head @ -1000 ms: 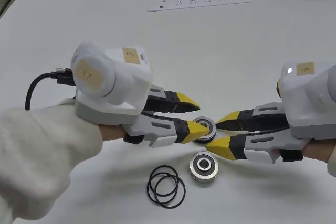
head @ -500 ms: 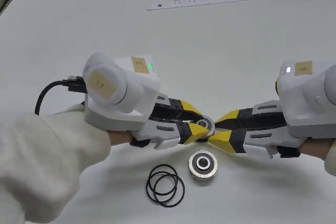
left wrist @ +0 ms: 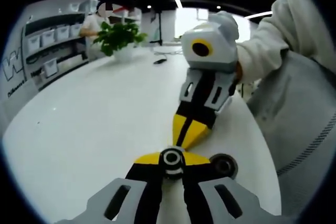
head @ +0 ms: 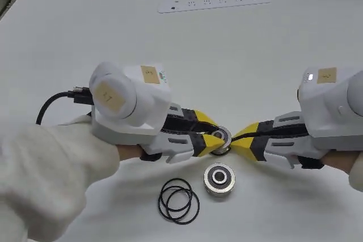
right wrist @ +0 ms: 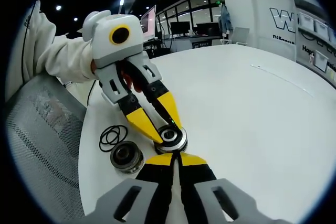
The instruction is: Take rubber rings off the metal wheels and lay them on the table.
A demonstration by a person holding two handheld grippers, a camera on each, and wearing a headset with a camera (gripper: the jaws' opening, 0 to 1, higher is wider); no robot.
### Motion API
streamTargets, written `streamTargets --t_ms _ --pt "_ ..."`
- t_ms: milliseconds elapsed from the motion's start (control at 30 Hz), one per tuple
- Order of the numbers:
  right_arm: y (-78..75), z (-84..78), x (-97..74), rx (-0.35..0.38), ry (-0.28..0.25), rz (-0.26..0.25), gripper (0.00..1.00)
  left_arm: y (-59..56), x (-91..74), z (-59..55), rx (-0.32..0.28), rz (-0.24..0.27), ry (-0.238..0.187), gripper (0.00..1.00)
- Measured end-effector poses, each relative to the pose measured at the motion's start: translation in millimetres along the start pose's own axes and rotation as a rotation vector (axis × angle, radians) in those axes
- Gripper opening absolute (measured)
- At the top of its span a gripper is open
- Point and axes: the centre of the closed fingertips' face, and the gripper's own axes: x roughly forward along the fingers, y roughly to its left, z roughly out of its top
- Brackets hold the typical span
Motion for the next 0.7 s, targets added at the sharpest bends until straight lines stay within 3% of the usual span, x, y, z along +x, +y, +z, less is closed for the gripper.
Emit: streamTargets --t_ms 233,700 --pt "-3.1 -0.7 -1.3 0.112 -0.010 -0.008 0.00 0.9 -0.7 -0.7 -0.003 0.007 -0.027 0.14" --pt "-5.5 4.5 -6.1 0.246 -0.046 -0.010 0.00 0.7 -1.1 -1.1 0.008 0.032 -0.009 0.14"
